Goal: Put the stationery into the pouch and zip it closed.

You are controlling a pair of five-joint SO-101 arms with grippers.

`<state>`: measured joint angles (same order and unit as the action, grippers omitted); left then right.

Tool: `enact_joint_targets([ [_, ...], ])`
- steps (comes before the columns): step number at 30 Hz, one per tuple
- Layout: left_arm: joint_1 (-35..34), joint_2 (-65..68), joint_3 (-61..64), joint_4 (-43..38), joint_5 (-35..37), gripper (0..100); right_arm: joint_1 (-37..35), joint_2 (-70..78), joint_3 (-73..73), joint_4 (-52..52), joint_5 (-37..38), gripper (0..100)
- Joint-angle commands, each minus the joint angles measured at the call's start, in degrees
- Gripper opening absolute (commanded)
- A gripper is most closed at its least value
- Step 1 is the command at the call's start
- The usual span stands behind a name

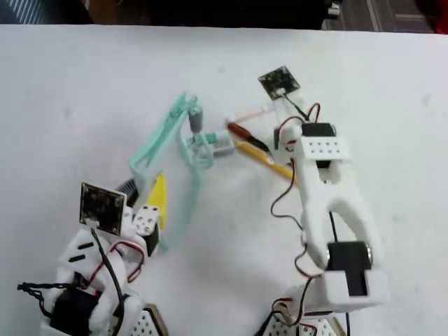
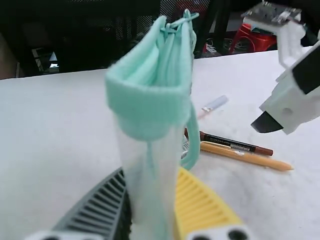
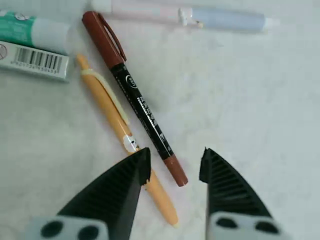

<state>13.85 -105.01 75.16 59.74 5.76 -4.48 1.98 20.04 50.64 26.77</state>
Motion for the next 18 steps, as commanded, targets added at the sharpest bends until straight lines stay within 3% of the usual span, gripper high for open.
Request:
enact_joint_targets([
  [1, 0.92, 0.31, 0.18, -0.44, 0.26, 3, 0.31, 4.44, -5.71, -1.54, 0.00, 14.9],
  [8, 3.21, 0.31, 1.67, -0.44, 0.70, 21, -0.66, 12.62, -12.84, -1.27, 3.52, 14.9],
  [18, 3.12, 0.31, 2.11, -0.97, 0.62, 17, -2.07, 21.23, -18.46, 0.48, 4.40, 14.6],
])
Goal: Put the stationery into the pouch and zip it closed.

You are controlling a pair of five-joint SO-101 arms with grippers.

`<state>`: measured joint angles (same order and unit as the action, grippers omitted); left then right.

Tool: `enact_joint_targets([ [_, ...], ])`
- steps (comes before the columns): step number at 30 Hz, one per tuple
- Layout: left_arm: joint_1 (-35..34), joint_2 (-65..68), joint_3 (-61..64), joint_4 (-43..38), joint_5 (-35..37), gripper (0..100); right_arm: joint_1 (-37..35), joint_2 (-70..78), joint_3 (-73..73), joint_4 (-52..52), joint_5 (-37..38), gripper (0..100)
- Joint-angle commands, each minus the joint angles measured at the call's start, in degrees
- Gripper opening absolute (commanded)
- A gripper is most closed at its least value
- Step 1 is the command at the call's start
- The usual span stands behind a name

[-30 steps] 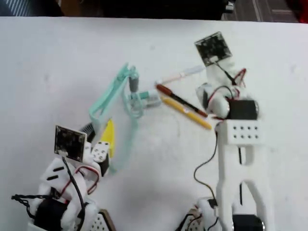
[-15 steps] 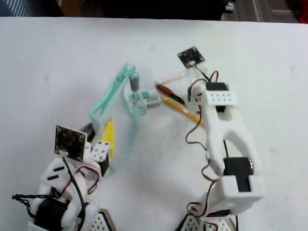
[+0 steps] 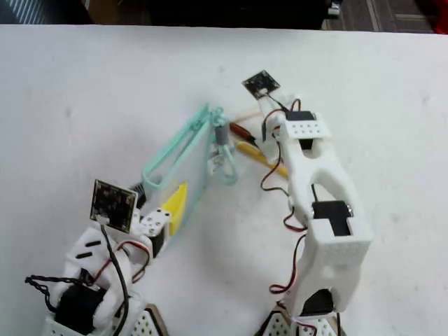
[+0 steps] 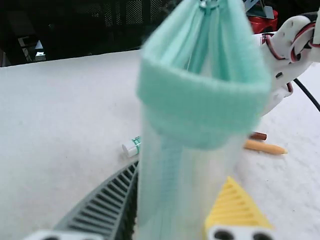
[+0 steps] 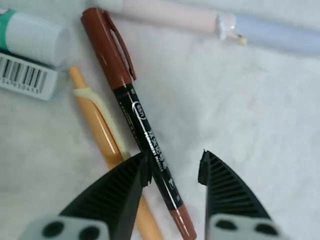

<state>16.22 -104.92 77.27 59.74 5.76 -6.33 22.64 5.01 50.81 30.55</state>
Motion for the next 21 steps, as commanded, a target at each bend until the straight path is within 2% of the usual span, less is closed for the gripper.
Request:
enact_joint_targets([
  [1, 0.57, 0.22, 0.00, -0.97, 0.62, 17, -0.22, 1.54, -3.96, 0.31, 0.62, 14.6],
  [6, -2.15, 0.22, -0.09, -0.97, 0.70, 18, 0.13, 6.29, -6.95, 0.40, 0.62, 14.5],
  [17, -2.07, 0.22, -0.09, -0.97, 0.70, 18, 0.31, 5.67, -7.12, 4.09, 0.62, 13.9],
  [21, -1.98, 0.22, -0.09, -0.97, 0.70, 18, 0.31, 6.11, -6.95, 2.77, 0.62, 1.9],
])
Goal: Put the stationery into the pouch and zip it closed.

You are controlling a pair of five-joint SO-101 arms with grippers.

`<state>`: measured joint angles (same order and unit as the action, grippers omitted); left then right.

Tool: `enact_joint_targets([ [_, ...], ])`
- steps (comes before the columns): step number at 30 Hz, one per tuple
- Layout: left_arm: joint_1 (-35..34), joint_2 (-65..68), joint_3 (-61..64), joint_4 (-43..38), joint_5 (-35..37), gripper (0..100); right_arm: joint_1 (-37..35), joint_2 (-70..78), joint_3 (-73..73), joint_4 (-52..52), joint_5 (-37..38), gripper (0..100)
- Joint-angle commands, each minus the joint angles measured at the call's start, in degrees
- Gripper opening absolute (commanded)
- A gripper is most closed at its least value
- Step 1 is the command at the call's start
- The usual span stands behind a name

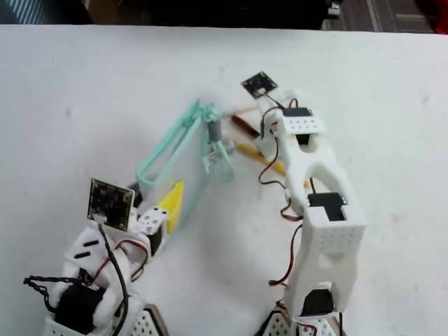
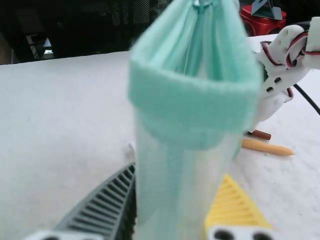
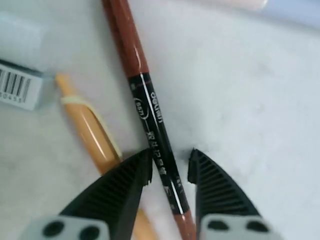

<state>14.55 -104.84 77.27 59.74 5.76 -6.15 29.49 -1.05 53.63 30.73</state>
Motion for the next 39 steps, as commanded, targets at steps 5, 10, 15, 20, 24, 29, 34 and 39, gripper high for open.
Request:
enact_joint_targets([
  [5, -0.22, 0.13, -0.09, -0.88, 0.70, 18, 0.22, -0.75, -0.70, -0.04, 0.18, 1.8],
  [10, -0.22, 0.13, -0.09, -0.44, 0.70, 22, 1.89, -1.19, -0.53, 0.04, -3.69, 1.7],
  [15, -0.22, 0.13, -0.09, -0.44, 0.70, 22, 3.82, -4.00, 2.55, -1.27, -6.51, 1.7],
  [20, -0.22, 0.13, -0.09, -0.53, 0.62, 23, 4.18, -13.85, 10.73, -6.37, -8.97, 1.7],
  [24, -0.22, 0.13, -0.09, -0.62, 0.53, 22, 4.79, -29.58, 15.21, -6.46, -11.96, 1.7],
  [29, -0.22, 0.13, -0.09, -0.53, 0.44, 22, 2.51, -52.97, 16.62, -1.89, -14.33, 1.7],
  [34, -0.22, 0.13, -0.09, -0.53, 0.44, 22, -6.37, -72.22, 16.62, 2.68, -11.52, 1.7],
  [39, 1.27, 0.13, -0.09, -0.62, 0.26, 23, -17.36, -82.77, 11.16, 8.92, -11.34, 1.7],
])
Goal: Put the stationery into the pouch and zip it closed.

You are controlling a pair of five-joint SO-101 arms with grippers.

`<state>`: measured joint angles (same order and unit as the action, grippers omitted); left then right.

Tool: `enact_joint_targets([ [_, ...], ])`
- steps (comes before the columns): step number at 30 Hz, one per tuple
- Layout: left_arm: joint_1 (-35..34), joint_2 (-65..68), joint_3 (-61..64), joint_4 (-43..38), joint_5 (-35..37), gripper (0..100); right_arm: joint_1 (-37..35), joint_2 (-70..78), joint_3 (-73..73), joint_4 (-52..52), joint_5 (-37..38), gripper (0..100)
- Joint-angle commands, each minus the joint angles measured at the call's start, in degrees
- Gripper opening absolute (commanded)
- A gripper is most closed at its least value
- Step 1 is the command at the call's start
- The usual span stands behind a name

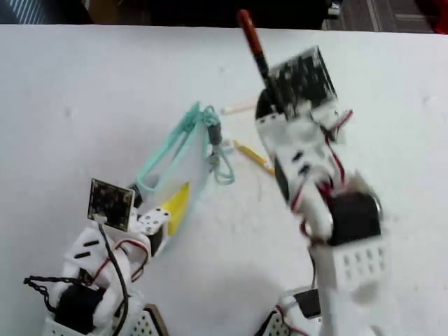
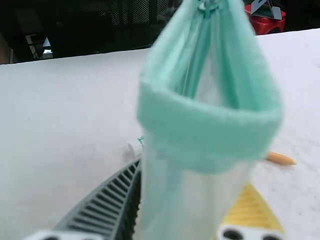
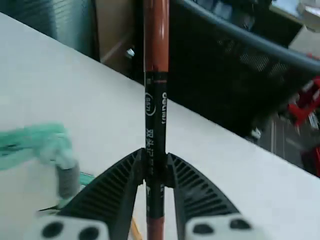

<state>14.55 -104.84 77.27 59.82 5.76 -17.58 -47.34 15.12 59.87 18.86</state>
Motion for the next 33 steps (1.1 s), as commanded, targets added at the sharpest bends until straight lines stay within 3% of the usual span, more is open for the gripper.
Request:
enact_joint_targets([
  [1, 2.24, 0.13, -0.09, -0.62, 0.26, 23, -8.48, -6.64, -7.03, 3.47, 0.53, 1.7],
  [9, 5.14, 0.13, 0.70, -0.53, -2.55, 23, -31.08, -5.14, -16.18, 4.44, 0.44, 1.7],
  [13, 5.14, 0.13, 0.88, -0.53, -2.55, 23, -37.23, -3.47, -13.01, 2.51, 0.26, 1.7],
  [25, 4.70, 0.13, 0.88, -0.79, -2.46, 23, -30.73, -10.51, 14.24, -22.29, -10.11, 1.7],
  [33, 4.70, 0.13, 0.79, -0.97, -2.29, 23, -27.38, -12.35, 24.35, -30.37, -14.15, 1.7],
])
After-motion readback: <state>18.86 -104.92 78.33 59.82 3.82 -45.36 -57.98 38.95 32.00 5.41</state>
